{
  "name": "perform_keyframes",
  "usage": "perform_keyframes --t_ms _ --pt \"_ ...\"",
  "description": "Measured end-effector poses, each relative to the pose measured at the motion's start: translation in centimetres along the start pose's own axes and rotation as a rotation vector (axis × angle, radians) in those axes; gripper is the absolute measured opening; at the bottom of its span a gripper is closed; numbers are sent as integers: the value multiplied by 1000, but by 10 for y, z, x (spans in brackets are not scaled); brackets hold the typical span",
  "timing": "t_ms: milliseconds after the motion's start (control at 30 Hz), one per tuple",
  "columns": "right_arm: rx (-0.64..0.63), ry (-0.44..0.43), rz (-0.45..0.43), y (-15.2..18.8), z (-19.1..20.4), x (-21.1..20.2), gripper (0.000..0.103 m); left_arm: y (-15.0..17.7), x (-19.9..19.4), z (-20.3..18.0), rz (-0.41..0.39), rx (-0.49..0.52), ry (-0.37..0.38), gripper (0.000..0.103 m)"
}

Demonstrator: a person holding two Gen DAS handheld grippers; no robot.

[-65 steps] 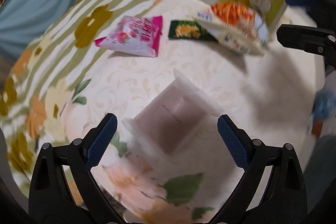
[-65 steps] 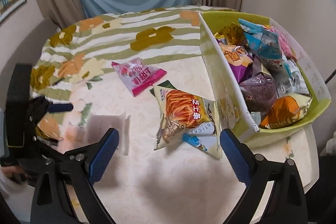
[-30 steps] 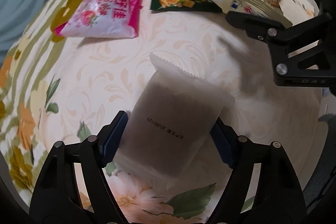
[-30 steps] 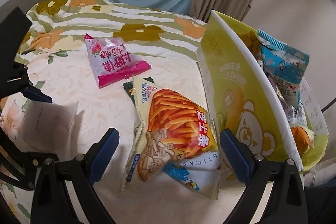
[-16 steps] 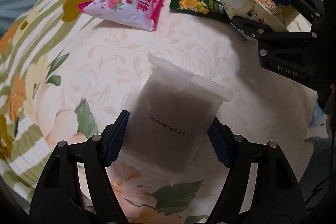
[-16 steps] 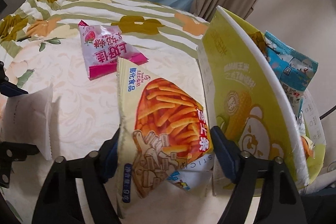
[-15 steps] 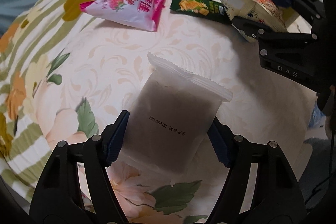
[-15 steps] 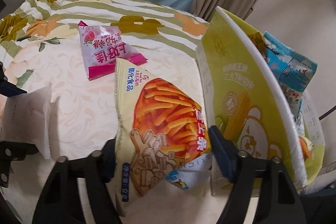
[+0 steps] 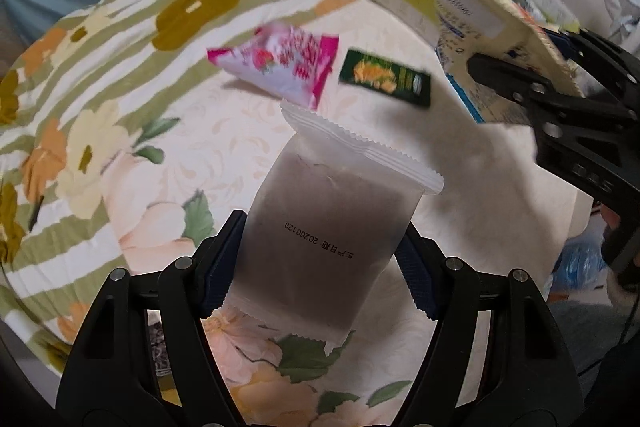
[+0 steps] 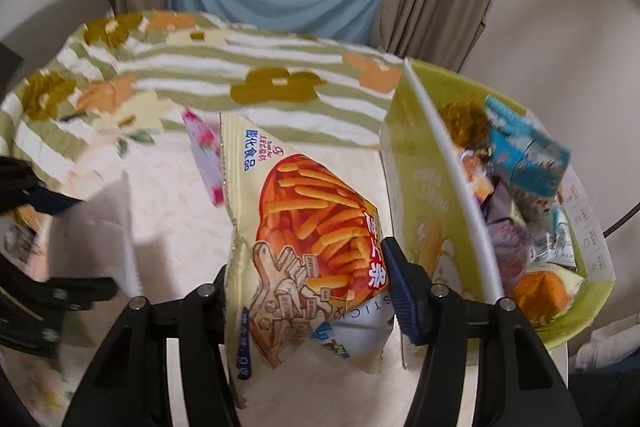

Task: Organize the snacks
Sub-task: 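Drop the pouch into the box with the left tool while the right tool holds the sticks bag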

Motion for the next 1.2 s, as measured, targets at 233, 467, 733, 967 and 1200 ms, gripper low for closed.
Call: perform_keyframes --t_ms 233,467,733,967,1200 --pt "98 -71 -85 -23 -18 -70 54 -27 -47 -15 -77 -25 13 69" --pt "170 -44 -158 -33 -78 -127 54 -75 -88 -58 -162 -23 24 69" --pt "211 -40 -178 -26 -166 -155 54 -135 -109 -139 -231 -66 39 69" --pt "225 -70 -173 -16 -230 -156 54 -172 -89 -208 -218 -95 78 69" --pt "218 -109 -150 -4 -272 -143 54 -191 -60 -259 -185 -103 66 69"
Point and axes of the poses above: each gripper's, at about its wrist camera, not at the fingertips, and x roughly the way its jaws point, z to its left, y to its underside, the point moved 1 cm from there along x, roughly the way its jaws point, and after that the axes turned 11 degrees about -y, right-handed, at the moved point
